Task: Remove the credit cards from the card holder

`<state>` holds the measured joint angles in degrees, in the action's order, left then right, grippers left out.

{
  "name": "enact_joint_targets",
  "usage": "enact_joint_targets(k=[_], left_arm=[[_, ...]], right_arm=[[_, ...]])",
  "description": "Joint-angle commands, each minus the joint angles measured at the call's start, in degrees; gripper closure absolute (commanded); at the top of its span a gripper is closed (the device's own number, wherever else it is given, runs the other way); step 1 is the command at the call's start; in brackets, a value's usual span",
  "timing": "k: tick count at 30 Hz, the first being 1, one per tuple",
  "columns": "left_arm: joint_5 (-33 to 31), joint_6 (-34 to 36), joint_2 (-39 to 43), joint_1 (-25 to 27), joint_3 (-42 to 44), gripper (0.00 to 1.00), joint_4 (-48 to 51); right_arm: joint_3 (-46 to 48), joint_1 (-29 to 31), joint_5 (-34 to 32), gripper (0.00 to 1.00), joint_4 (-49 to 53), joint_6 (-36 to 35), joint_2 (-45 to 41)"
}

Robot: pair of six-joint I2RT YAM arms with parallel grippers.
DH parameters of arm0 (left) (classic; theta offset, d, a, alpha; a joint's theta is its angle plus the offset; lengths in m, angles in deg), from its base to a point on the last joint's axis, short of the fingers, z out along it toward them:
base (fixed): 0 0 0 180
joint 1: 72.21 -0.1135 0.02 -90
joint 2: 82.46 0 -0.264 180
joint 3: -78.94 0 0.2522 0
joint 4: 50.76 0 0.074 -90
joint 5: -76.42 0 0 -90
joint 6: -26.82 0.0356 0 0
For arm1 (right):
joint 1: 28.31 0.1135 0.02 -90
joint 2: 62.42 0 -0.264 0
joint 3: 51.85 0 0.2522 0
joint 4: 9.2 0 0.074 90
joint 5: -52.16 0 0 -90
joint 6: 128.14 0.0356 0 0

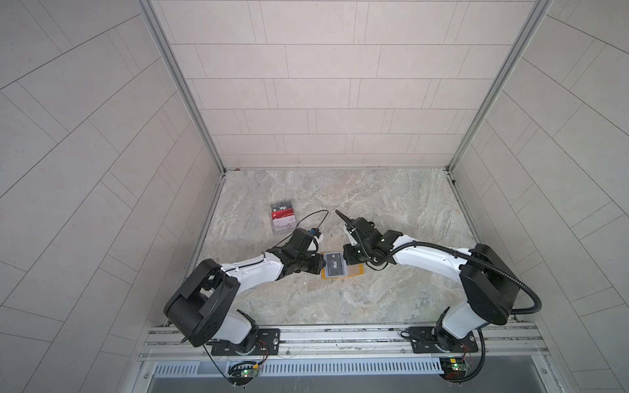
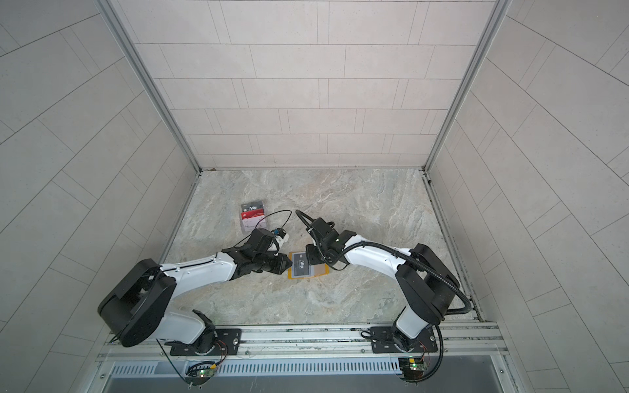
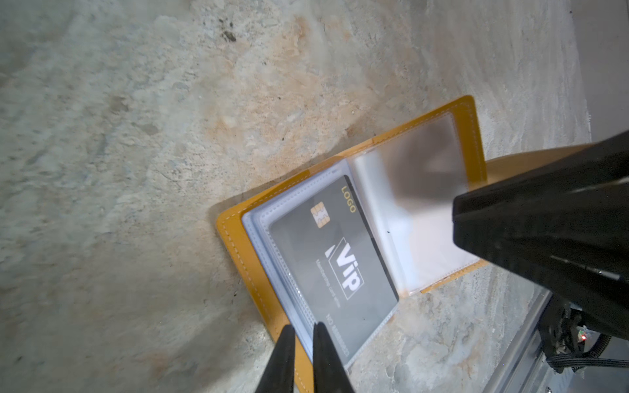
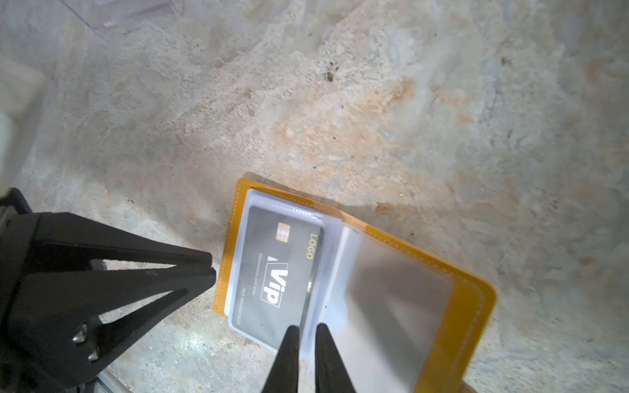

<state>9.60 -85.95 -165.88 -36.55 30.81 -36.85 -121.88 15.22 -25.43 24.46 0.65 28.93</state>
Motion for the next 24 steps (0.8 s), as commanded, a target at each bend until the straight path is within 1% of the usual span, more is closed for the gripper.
enact_joint_targets(k=[1, 4, 14, 20, 24], left_arm=[[0.38, 1.41, -1.31, 0.02, -1.55, 0.84, -0.30], [0.59, 1.32, -2.71, 0.03, -1.60, 0.85, -0.80], [2.35, -0.51, -5.30, 0.02, -1.04, 0.86, -4.13], [0.84, -0.74, -6.24, 0.02, -1.06, 0.87, -2.90], [0.06, -0.54, -5.74, 0.02, -1.46, 0.88, -1.00]], right_arm=[[-0.90, -0.26, -4.13, 0.86, 4.61, 1.82, 0.16], [-0.62, -0.81, -4.84, 0.86, 6.26, 1.46, 1.12], [-0.89, -2.43, -2.93, 0.85, 7.58, -0.89, 5.93], [-0.26, -3.07, -2.12, 0.84, 8.05, -2.10, 5.94], [-0.26, -3.42, -2.04, 0.83, 8.48, -3.13, 3.74]])
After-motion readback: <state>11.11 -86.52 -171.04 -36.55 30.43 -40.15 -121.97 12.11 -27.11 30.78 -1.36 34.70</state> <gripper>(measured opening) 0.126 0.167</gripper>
